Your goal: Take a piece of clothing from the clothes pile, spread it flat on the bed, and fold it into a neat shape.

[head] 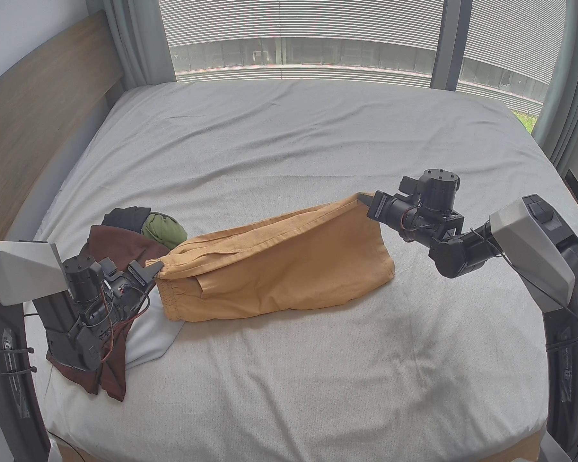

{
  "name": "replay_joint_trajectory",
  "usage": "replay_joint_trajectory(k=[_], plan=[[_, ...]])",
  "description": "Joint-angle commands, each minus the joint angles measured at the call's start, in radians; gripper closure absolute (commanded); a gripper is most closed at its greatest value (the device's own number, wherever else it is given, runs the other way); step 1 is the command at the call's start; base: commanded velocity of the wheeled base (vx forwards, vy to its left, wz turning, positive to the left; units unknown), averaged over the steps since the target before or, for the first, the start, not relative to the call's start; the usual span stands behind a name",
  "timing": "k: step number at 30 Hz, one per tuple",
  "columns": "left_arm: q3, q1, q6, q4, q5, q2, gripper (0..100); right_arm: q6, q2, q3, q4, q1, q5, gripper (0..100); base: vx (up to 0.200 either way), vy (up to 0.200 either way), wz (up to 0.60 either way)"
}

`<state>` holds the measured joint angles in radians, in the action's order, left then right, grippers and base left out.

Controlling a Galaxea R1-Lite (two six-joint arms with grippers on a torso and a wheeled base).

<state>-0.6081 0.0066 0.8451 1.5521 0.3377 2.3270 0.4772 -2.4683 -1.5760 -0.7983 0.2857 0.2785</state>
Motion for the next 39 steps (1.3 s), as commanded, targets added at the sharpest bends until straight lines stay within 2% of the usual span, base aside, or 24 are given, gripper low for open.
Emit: replay_joint_trajectory(k=[1,2,3,6,7,10,13,15,19,23,25,30,32,33,34,36,39], plan=[[-0.007,0.001,0.0,0.0,0.0,0.017,100,0.0,-0.02,-0.006,-0.007,0.0,0.001,100,0.0,0.0,0.0],[-0.007,0.0,0.0,0.0,0.0,0.017,100,0.0,-0.021,-0.006,-0.007,0.0,0.001,100,0.0,0.0,0.0],[-0.007,0.0,0.0,0.0,0.0,0.017,0,0.0,-0.021,-0.006,-0.007,0.0,0.001,100,0.0,0.0,0.0],[-0.01,0.0,-0.001,0.0,0.001,0.018,0,-0.002,-0.031,-0.006,-0.039,-0.003,0.002,100,0.0,0.0,0.0],[-0.01,0.0,-0.001,0.0,0.001,0.018,0,-0.003,-0.032,-0.007,-0.044,-0.003,0.002,0,0.0,0.0,0.0],[-0.027,0.004,-0.003,0.0,-0.011,0.017,0,0.0,-0.069,-0.024,-0.121,0.0,-0.002,0,0.0,0.0,0.0],[-0.029,0.01,-0.003,0.0,-0.026,0.012,0,0.0,-0.072,-0.019,-0.136,0.0,-0.002,0,0.0,0.0,0.0],[-0.027,0.016,-0.001,0.0,-0.026,0.011,0,0.001,-0.063,0.005,-0.167,-0.002,-0.028,0,0.0,0.0,0.0],[-0.022,0.024,0.0,0.0,-0.023,0.002,0,0.004,-0.029,0.079,-0.203,-0.003,-0.032,0,0.0,0.0,0.0],[0.001,0.016,-0.003,0.002,-0.019,-0.043,0,0.009,0.072,0.271,-0.257,0.006,-0.025,0,0.0,0.0,0.0],[0.008,0.013,-0.004,0.0,-0.017,-0.054,0,0.009,0.086,0.303,-0.266,0.009,-0.024,0,0.0,0.0,0.0],[0.06,-0.008,-0.006,0.0,0.009,-0.123,0,0.026,0.15,0.491,-0.361,0.016,0.01,0,0.0,0.0,0.0],[0.097,-0.022,-0.008,0.0,0.034,-0.169,0,0.05,0.15,0.585,-0.487,0.015,0.014,0,0.0,0.0,0.0],[0.097,-0.022,-0.008,0.0,0.034,-0.169,0,0.052,0.15,0.59,-0.496,0.015,0.016,0,0.0,0.0,0.0],[0.123,-0.033,-0.011,0.0,0.046,-0.195,0,0.083,0.141,0.656,-0.613,0.012,0.045,0,0.0,0.0,0.0],[0.154,-0.045,-0.015,0.0,0.055,-0.21,0,0.112,0.138,0.737,-0.699,0.01,0.08,0,0.0,0.0,0.0],[0.174,-0.051,-0.041,0.0,0.069,-0.215,0,0.118,0.109,0.761,-0.723,0.006,0.103,0,0.0,0.0,0.0]])
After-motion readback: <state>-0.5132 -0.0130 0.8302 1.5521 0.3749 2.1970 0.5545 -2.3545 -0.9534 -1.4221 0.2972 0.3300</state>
